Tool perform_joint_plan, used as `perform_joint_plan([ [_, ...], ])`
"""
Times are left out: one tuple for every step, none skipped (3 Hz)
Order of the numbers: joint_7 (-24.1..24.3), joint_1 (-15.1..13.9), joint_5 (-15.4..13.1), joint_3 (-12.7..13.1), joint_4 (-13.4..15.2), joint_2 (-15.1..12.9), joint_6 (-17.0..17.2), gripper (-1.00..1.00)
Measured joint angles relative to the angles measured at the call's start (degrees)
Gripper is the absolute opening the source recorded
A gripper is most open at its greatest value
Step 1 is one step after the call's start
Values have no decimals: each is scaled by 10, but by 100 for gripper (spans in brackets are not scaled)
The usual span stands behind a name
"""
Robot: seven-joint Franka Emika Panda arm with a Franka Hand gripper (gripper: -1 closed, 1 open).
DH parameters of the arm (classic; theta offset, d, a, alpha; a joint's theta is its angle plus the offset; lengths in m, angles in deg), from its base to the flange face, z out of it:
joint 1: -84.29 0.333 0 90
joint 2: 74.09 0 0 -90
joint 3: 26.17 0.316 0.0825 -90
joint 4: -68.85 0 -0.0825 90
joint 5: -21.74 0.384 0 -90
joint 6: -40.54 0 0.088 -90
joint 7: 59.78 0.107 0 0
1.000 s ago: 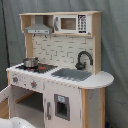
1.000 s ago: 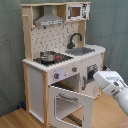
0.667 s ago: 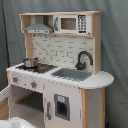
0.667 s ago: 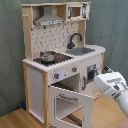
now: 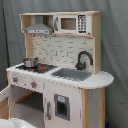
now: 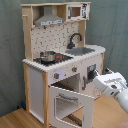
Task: Play with the kitchen
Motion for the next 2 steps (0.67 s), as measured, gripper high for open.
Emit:
perform_joint_plan([
  [-1,32,3,-29,41,-14,-3,100],
  [-1,69,6,-71,83,-31,-21,100],
])
